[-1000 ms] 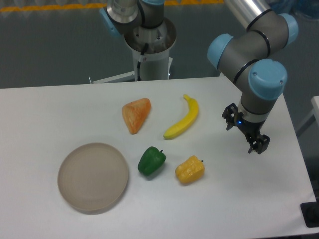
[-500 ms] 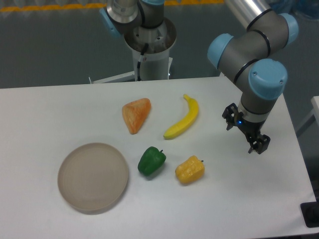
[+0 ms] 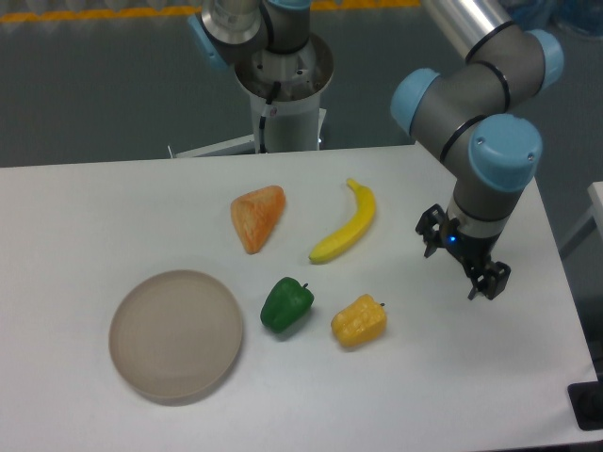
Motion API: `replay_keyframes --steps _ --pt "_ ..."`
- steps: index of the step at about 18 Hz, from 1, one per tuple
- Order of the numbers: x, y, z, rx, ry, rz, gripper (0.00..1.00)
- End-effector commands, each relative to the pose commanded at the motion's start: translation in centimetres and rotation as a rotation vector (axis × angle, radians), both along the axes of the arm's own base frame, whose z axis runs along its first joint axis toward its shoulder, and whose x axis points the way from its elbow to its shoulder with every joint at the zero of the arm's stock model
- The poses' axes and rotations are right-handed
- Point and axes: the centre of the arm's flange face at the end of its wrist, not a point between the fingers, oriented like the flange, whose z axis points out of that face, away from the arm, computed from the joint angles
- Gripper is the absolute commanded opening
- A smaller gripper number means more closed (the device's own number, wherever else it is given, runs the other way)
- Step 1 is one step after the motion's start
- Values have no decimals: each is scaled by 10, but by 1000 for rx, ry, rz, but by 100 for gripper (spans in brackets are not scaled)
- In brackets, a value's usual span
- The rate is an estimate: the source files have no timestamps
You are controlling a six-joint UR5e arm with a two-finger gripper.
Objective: Pick up the yellow pepper from the table
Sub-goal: 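Lower the open gripper down onto the yellow bell pepper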
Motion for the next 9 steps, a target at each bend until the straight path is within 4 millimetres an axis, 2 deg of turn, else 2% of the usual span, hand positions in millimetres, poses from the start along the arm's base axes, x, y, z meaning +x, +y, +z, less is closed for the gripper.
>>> replay_keyframes --steps 4,6,7,9 --pt "31 28 -21 7 7 -5 100" --pt "41 28 -25 -4 1 -16 100" --pt "56 32 -29 -14 -3 -37 100" --pt "65 28 -43 -40 -17 -43 100"
